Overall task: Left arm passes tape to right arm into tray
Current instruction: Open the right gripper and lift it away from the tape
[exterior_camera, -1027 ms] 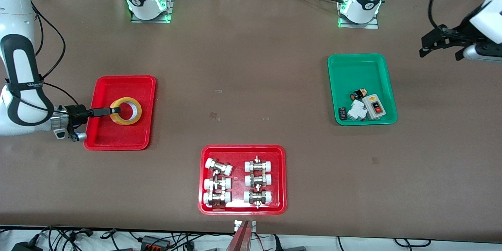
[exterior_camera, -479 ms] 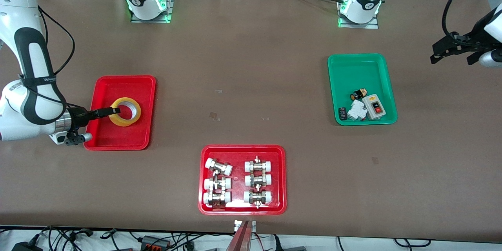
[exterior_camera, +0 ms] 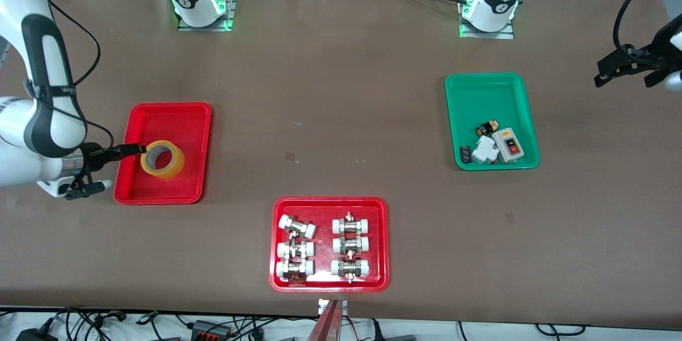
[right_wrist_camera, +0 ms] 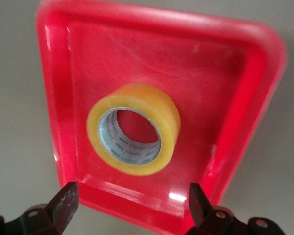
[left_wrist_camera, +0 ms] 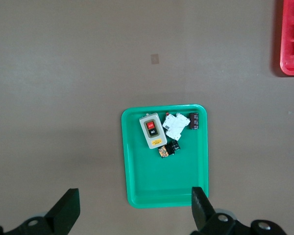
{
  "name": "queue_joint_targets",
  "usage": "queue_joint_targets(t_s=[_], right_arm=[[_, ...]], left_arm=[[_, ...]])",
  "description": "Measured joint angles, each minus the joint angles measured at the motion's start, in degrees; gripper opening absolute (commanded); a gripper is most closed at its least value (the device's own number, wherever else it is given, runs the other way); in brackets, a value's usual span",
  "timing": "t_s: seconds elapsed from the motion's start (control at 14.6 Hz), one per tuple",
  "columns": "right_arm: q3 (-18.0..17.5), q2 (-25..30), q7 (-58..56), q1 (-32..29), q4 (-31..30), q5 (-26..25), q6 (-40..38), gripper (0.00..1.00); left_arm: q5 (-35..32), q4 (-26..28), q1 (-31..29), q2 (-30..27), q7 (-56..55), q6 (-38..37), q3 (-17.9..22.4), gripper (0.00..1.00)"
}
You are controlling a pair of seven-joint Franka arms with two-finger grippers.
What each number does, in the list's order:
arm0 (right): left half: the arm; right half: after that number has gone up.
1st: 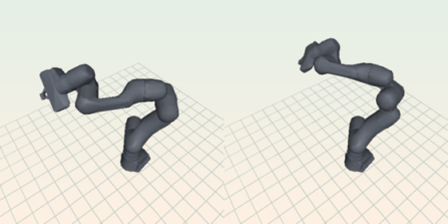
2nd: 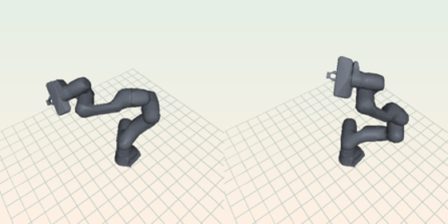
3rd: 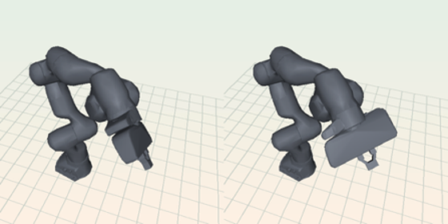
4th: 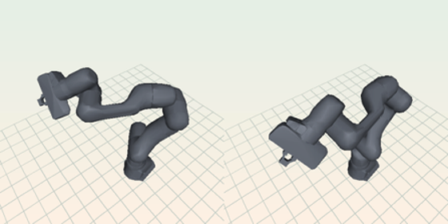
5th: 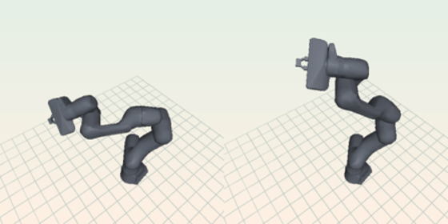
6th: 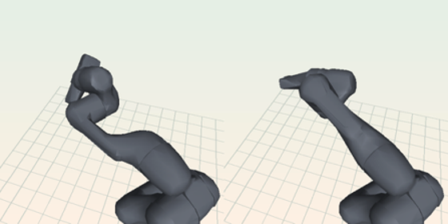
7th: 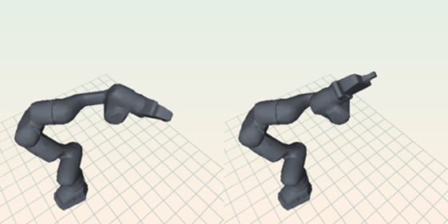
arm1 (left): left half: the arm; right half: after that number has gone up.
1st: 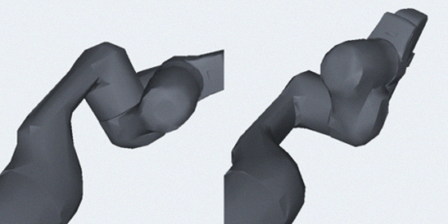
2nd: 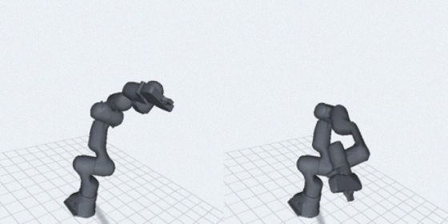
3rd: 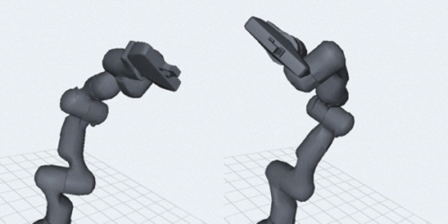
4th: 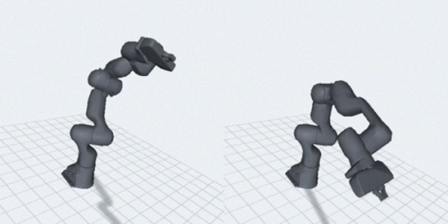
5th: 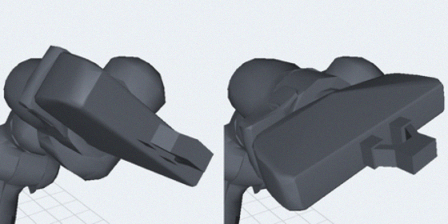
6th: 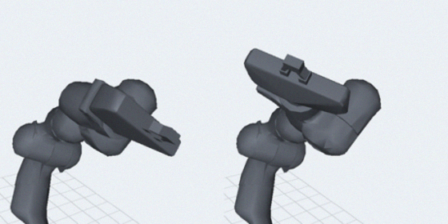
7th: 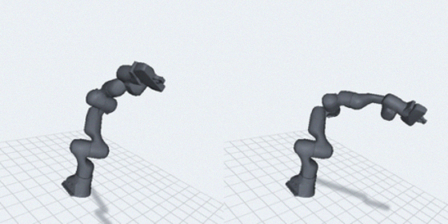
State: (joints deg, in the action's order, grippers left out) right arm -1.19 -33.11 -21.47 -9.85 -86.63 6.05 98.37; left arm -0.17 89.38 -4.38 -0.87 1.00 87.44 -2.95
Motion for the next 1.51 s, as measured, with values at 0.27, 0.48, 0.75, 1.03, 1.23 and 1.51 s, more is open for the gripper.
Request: queue_joint_targets(t_s=[0.27,0.48,0.75,1.03,1.23,1.51], right_arm=[[-0.15,9.29,11.77,3.83,1.13,-5.16,-1.22,1.0],[-0.3,13.85,17.35,5.24,5.7,-6.7,-8.8,1.0],[-0.29,14.91,19.21,5.52,14.85,-6.71,-15.6,1.0],[0.11,14.44,19.9,5.44,15.81,-6.95,-13.64,1.0],[0.2,14.48,19.95,5.51,15.9,-7.12,-8.71,1.0],[2.35,16.0,20.15,7.61,13.7,-7.15,-4.51,1.0]], left_arm=[[0.0,0.01,-0.07,0.37,0.03,0.0,0.03,1.0],[0.0,0.0,-0.65,0.47,0.03,0.0,0.07,1.0],[0.0,0.0,-1.78,0.72,0.37,0.0,0.06,1.0],[0.0,-0.01,-1.65,0.72,0.38,0.0,-0.24,1.0],[0.0,-0.01,-1.66,0.72,0.38,0.0,-0.24,1.0],[0.0,-0.01,-1.66,0.72,0.38,0.0,-0.24,1.0]])
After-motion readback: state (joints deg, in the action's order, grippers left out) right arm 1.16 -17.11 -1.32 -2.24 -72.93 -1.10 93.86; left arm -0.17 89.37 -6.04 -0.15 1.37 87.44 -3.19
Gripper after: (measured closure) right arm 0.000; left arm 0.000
